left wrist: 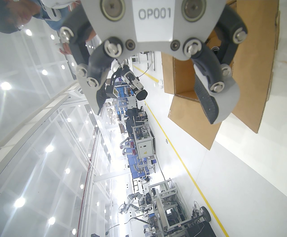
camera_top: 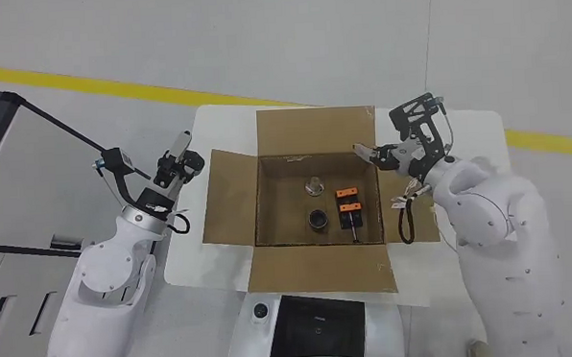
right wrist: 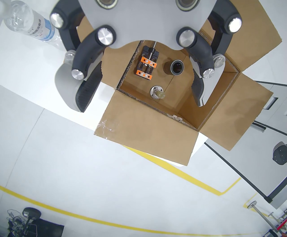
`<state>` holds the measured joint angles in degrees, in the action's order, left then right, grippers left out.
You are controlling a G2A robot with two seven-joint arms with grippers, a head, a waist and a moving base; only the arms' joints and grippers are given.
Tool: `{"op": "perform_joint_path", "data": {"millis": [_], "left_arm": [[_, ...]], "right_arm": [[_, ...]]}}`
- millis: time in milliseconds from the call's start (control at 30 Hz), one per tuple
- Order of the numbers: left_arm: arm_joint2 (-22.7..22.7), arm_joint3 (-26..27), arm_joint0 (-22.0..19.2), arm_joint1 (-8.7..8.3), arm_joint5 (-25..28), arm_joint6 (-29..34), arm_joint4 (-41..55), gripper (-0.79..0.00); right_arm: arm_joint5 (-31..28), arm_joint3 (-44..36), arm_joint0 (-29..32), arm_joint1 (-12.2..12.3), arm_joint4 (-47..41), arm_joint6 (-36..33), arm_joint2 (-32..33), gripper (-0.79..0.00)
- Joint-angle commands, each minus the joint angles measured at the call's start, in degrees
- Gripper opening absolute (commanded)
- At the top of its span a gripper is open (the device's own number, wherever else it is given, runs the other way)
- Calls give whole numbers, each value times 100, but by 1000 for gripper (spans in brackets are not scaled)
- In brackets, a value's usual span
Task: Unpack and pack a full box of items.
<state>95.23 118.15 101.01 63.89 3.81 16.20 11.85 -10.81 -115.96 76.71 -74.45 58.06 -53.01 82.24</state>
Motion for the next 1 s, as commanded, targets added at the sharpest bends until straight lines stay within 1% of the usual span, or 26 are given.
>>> {"op": "perform_joint_path", "data": {"millis": [0, 33, 100, 133, 200, 333, 400, 467, 800, 833, 867, 967], "left_arm": [[0, 0, 0, 0, 0, -1, 0, 0], [0, 0, 0, 0, 0, -1, 0, 0], [0, 0, 0, 0, 0, -1, 0, 0], [0, 0, 0, 0, 0, -1, 0, 0], [0, 0, 0, 0, 0, -1, 0, 0], [0, 0, 0, 0, 0, -1, 0, 0], [0, 0, 0, 0, 0, -1, 0, 0], [0, 0, 0, 0, 0, -1, 0, 0], [0, 0, 0, 0, 0, -1, 0, 0], [0, 0, 0, 0, 0, -1, 0, 0], [0, 0, 0, 0, 0, -1, 0, 0], [0, 0, 0, 0, 0, -1, 0, 0]], "right_arm": [[-163, 298, -26, 4, -188, -67, -131, 0], [-372, 368, 7, -13, -666, -164, -368, 0], [-518, 498, -143, -11, -806, -469, -601, 0], [-574, 614, -205, -22, -1084, -553, -729, 0], [-566, 906, -342, -41, -1653, -649, -858, 0], [-475, 1493, -552, -50, -2449, -1000, -1024, 0], [-432, 1599, -590, -35, -2361, -1177, -1132, 0], [-445, 1526, -575, -8, -2018, -1173, -1140, 0], [-405, 1567, -545, -2, -1939, -1173, -1138, 0], [-343, 1588, -494, 8, -1782, -1143, -1149, -58], [-278, 1650, -407, 23, -1606, -1220, -1200, -231], [-157, 1663, -426, 69, -1612, -1675, -1156, -394]]}}
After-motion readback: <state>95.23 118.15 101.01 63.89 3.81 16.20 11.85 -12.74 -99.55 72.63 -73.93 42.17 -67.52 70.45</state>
